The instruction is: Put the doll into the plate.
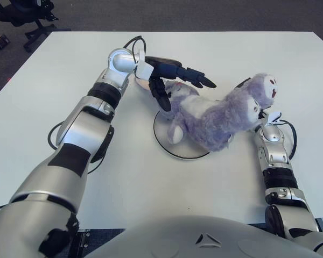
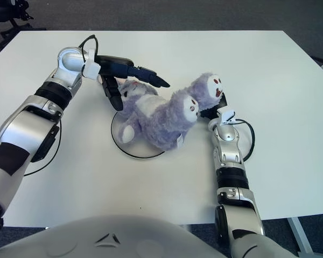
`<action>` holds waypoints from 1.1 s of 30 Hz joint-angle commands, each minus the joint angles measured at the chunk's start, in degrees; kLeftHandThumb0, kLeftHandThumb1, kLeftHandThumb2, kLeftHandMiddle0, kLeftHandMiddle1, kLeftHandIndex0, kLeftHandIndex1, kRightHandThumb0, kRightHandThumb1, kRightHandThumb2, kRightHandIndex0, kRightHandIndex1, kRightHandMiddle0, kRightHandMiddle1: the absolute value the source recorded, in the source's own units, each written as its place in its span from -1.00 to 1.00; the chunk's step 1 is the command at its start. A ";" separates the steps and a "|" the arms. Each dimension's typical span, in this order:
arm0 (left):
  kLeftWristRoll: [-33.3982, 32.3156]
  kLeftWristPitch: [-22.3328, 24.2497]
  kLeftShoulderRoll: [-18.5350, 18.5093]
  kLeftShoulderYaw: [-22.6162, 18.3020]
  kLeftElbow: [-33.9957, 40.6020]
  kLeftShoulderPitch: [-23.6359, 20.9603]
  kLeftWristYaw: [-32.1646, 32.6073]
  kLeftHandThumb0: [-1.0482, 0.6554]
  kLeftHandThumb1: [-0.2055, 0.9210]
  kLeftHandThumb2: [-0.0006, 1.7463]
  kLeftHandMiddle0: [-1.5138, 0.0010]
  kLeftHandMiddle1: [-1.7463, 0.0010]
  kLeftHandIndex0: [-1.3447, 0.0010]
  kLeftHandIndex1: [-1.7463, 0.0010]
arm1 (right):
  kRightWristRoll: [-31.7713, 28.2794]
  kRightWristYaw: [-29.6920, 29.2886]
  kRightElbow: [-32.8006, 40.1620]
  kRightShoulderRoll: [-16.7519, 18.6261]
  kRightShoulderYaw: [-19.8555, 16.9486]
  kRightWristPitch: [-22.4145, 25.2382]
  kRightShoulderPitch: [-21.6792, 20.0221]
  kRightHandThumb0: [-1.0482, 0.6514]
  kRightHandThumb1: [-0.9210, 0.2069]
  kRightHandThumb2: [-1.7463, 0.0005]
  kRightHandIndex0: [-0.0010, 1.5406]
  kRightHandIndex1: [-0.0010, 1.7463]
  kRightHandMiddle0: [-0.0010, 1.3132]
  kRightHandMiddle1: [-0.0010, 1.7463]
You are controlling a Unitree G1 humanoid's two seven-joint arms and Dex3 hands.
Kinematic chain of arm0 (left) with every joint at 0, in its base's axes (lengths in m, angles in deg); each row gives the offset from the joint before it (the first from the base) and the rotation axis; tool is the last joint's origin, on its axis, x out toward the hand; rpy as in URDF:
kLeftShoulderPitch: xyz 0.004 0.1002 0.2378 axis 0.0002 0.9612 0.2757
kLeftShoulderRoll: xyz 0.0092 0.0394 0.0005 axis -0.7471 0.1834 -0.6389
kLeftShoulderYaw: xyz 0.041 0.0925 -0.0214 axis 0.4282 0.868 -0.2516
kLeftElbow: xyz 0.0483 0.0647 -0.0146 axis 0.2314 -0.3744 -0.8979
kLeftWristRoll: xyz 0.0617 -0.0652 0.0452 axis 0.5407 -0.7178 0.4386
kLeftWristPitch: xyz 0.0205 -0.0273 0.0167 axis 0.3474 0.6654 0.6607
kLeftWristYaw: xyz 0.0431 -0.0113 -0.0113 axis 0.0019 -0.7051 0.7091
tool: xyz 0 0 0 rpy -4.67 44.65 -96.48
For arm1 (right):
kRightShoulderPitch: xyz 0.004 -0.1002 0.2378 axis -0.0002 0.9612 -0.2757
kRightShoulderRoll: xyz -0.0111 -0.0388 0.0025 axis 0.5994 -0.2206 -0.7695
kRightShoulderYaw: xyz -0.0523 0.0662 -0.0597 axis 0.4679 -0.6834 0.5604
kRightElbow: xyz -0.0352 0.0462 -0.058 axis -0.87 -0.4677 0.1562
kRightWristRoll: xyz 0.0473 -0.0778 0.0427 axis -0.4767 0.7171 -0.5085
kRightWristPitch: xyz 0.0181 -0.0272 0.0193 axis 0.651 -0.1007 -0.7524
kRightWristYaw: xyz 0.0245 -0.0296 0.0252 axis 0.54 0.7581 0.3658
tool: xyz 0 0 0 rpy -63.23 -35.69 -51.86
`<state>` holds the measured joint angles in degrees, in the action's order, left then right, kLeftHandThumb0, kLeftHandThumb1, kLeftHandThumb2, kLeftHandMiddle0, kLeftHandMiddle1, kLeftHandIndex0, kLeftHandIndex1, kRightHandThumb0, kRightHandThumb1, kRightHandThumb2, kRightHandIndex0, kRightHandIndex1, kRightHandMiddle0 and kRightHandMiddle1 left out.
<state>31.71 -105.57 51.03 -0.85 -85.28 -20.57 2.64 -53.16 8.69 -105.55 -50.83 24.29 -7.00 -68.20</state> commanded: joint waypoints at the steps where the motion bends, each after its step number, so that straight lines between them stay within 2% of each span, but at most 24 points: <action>1: 0.28 1.81 0.21 -1.12 1.29 0.89 -0.83 -0.87 1.00 -0.90 0.57 1.00 0.86 0.98 | 0.09 -0.15 0.17 0.13 0.07 1.03 0.74 -0.20 -0.68 0.13 0.12 1.00 -0.53 1.00; 20: 1.75 2.74 0.68 -2.81 2.70 1.67 -0.77 -0.92 1.00 -0.94 0.85 1.00 0.99 1.00 | 1.29 -0.85 -0.11 -0.14 0.34 0.43 0.76 -0.20 -0.71 0.15 0.09 1.00 -0.54 1.00; 22: 1.95 1.26 0.23 -3.64 2.46 1.57 0.40 -0.93 1.00 -0.93 0.87 1.00 1.00 1.00 | 1.20 -0.77 -0.21 -0.14 0.26 0.41 0.74 -0.20 -0.71 0.15 0.09 1.00 -0.54 1.00; 25: 2.38 -4.28 -1.24 -6.78 0.95 1.55 5.07 -0.94 1.00 -0.90 0.91 1.00 1.00 1.00 | 0.95 -0.60 -0.17 -0.07 0.18 0.45 0.86 -0.20 -0.70 0.15 0.09 1.00 -0.54 1.00; 28: 2.58 -7.11 -1.53 -8.66 -0.67 1.26 7.83 -0.95 1.00 -0.87 0.93 1.00 0.99 1.00 | 0.85 -0.53 -0.19 -0.07 0.18 0.43 0.86 -0.20 -0.70 0.14 0.10 1.00 -0.54 1.00; 33: 0.79 -5.60 -1.98 -12.25 -4.59 -1.28 9.44 -0.94 1.00 -0.85 0.91 0.99 0.87 0.95 | 0.65 -0.24 -0.47 -0.21 0.09 0.29 0.71 -0.20 -0.68 0.13 0.12 1.00 -0.53 1.00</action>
<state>33.44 -111.90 50.00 -10.96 -87.66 -19.67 11.14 -52.15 8.13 -105.49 -50.85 24.59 -7.19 -68.17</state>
